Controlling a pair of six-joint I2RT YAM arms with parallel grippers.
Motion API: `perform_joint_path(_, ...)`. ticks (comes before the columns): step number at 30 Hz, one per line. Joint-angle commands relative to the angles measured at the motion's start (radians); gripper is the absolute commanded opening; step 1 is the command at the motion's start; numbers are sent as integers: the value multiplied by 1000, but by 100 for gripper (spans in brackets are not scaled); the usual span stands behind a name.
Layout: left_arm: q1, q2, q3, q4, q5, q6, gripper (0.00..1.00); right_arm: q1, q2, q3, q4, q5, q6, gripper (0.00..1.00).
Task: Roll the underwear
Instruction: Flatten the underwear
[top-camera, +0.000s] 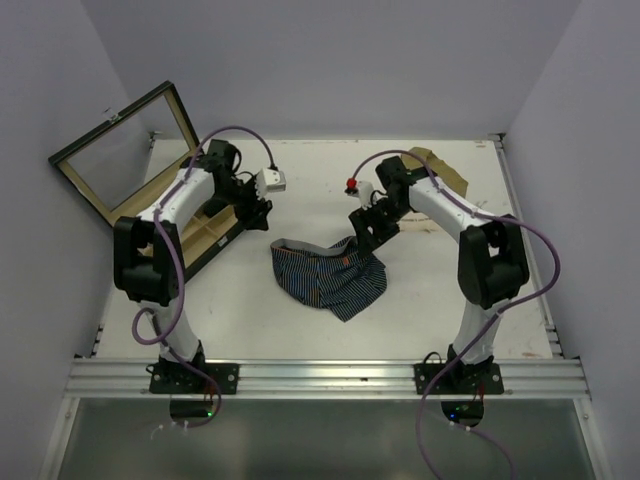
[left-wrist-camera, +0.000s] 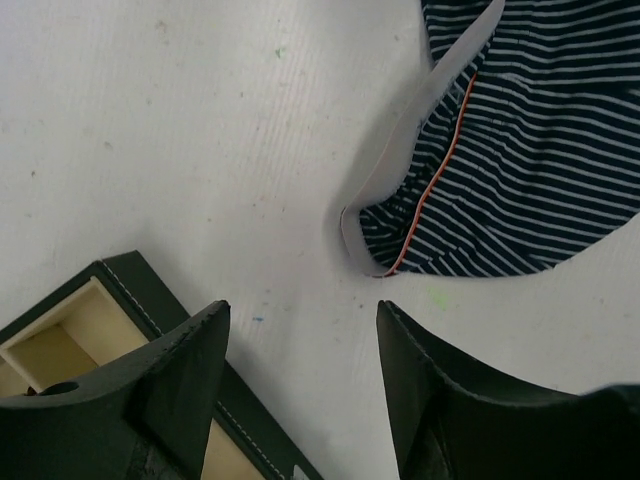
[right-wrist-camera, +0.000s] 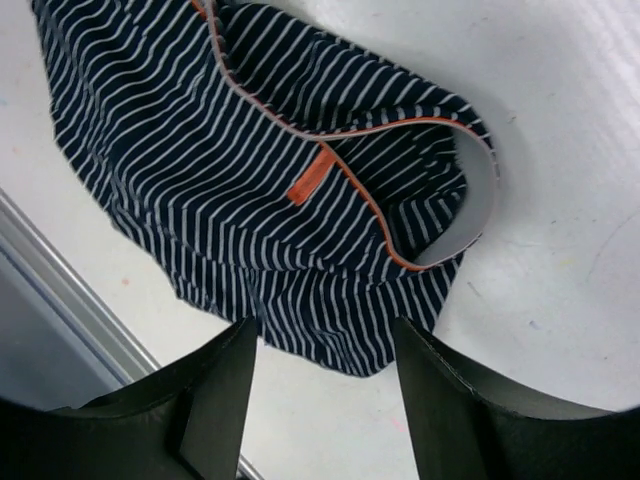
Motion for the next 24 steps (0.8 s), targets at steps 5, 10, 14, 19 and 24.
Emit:
perform_joint_path(5, 50, -46, 8, -7, 82, 116, 64, -5, 46, 16, 111, 76, 57, 59)
perform_joint_path(10, 55, -57, -27, 22, 64, 113, 64, -4, 82, 33, 114, 45, 62, 51)
perform_joint_path(14, 69, -56, -27, 30, 61, 110, 64, 4, 115, 34, 104, 33, 50, 47)
perform_joint_path(19, 92, -62, -64, 7, 76, 220, 66, 4, 104, 27, 99, 26, 22, 4)
perform_joint_path(24, 127, -36, -89, -161, 146, 574, 67, -2, -40, 25, 50, -9, -68, 0)
